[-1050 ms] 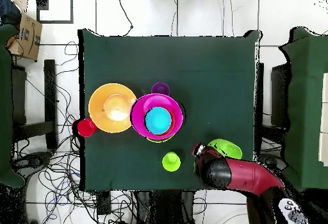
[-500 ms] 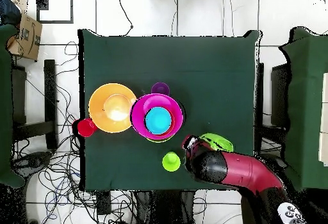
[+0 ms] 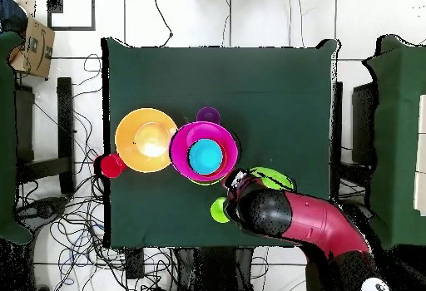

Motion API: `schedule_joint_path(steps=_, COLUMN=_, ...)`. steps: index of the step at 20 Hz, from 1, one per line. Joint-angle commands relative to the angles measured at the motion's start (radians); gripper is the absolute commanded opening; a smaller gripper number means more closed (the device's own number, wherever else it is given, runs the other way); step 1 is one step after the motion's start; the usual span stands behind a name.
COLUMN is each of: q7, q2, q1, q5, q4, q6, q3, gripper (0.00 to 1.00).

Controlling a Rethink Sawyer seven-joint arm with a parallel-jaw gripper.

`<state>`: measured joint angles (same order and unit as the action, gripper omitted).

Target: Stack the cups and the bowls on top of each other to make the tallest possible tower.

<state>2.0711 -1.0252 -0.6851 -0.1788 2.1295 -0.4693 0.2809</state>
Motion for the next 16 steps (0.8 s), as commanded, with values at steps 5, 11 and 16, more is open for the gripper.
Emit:
schedule_joint_path(steps=5, q7=-0.020, q2=-0.078, q1=0.004, q5=0.132, q4=0.057, q6=-0.126, q3=0.118, gripper=0.00)
schedule_joint_path(steps=11, q7=0.061, q2=-0.005, q1=0.068, q5=0.143, q4=0.000, q6=-0.075, q3=0.098, gripper=0.00)
schedule_joint_path(steps=16, q7=0.112, q2=0.083, q1=0.123, q5=0.130, q4=-0.046, q6=0.013, q3=0.061, gripper=0.00)
